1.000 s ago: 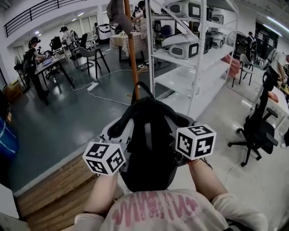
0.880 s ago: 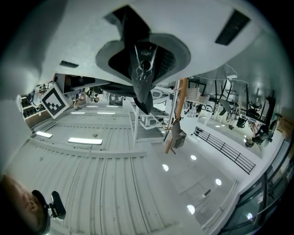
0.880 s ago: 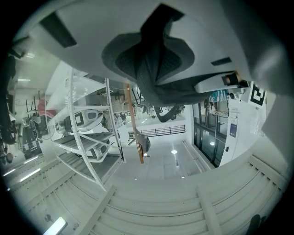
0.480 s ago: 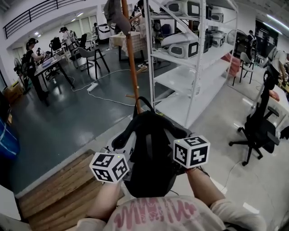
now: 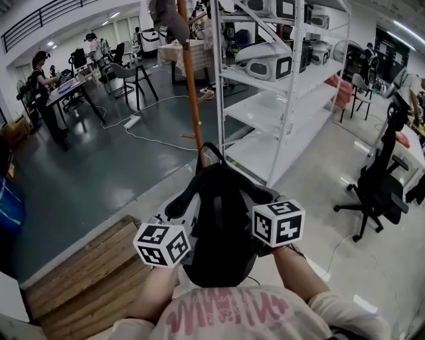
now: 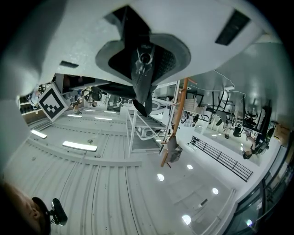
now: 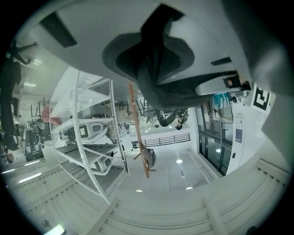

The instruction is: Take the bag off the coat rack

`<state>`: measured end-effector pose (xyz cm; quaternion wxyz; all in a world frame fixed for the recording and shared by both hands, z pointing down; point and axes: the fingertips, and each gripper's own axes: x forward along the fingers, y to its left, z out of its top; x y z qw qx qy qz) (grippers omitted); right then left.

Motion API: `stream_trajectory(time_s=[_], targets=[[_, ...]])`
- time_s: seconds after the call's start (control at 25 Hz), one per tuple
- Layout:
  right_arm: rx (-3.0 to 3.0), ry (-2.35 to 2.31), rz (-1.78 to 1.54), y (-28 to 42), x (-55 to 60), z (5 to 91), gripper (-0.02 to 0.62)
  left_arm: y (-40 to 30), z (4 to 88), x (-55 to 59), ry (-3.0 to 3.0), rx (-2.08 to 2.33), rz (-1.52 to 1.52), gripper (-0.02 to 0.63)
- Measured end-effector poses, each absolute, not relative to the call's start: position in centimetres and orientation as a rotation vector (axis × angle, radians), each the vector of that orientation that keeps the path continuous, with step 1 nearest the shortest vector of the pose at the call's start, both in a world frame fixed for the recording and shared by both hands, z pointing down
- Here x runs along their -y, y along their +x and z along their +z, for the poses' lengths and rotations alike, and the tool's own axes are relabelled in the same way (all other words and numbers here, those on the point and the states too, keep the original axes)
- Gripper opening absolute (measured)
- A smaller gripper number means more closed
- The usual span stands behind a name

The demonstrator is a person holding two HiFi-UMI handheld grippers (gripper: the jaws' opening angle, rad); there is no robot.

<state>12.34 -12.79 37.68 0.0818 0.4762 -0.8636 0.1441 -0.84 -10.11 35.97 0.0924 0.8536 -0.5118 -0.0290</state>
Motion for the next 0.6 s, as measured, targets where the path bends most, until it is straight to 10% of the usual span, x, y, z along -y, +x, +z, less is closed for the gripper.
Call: stream_trajectory(time_s=[0.6], targets=[[2.551,1.403,0.456,11.8,13.6,38.8,0.067,-1.2,37.2,10.9,2.499,1.513,-0.065,0.087]])
